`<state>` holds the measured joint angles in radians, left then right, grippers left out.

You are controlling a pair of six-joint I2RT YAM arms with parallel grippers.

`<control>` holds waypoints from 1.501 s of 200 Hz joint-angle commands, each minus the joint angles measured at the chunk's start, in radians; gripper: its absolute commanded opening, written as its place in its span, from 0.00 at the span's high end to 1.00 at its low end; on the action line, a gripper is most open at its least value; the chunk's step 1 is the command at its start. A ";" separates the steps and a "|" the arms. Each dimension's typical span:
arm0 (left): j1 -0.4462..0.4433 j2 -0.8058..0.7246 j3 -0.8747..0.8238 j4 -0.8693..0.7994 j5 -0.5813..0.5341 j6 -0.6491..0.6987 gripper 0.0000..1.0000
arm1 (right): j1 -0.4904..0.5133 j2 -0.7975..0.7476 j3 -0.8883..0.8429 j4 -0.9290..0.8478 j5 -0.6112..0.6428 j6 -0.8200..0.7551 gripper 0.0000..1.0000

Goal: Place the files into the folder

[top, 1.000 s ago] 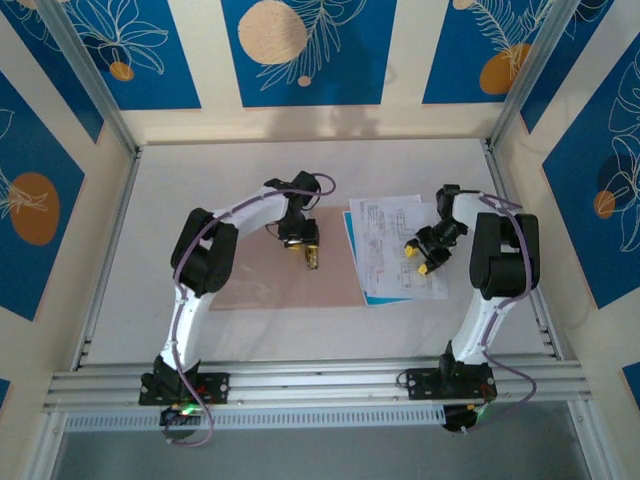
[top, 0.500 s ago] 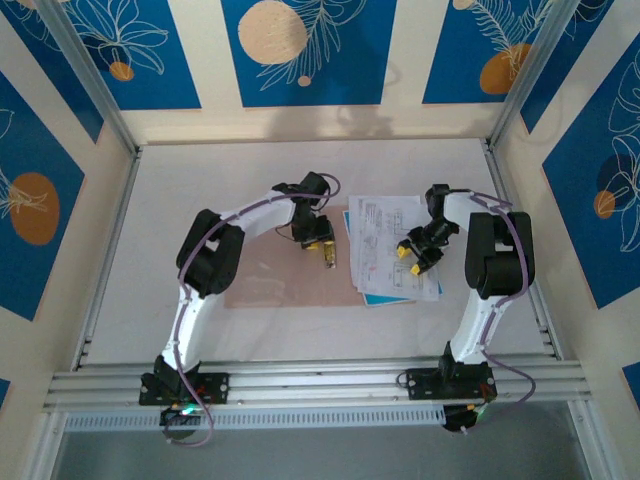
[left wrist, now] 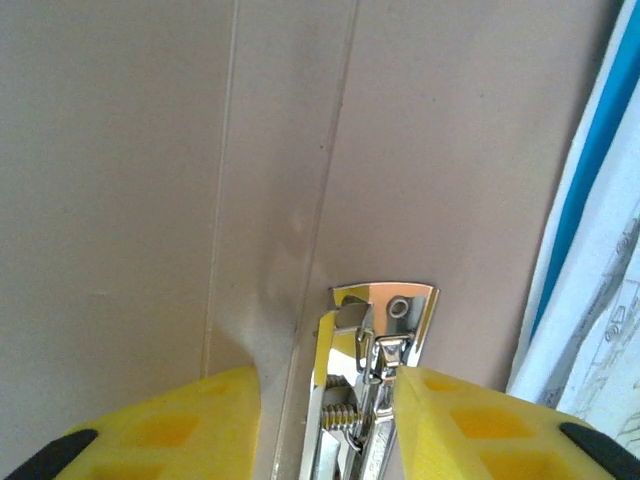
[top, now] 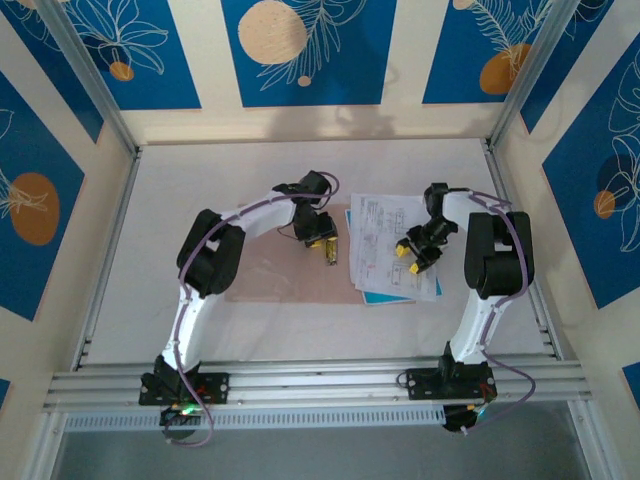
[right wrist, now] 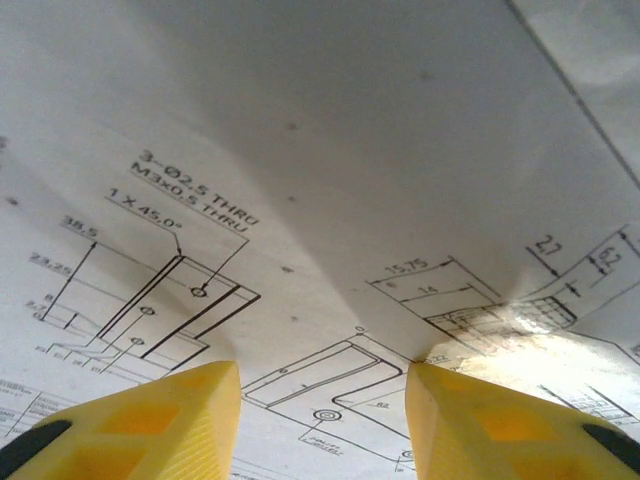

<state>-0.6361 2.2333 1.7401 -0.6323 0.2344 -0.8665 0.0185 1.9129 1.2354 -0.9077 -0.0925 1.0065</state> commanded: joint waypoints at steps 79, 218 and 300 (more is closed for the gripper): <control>-0.084 -0.020 0.169 -0.004 0.145 0.058 0.56 | -0.077 -0.112 0.060 -0.037 0.003 -0.078 0.51; -0.125 0.115 0.174 0.021 0.189 0.133 0.60 | -0.100 0.037 0.059 -0.033 -0.008 -0.154 0.52; -0.139 0.139 0.167 0.005 0.187 0.156 0.60 | -0.085 0.063 0.056 -0.031 -0.003 -0.156 0.52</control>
<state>-0.7597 2.3451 1.9156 -0.6136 0.4114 -0.7368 -0.0765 1.9518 1.2976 -0.9108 -0.0891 0.8635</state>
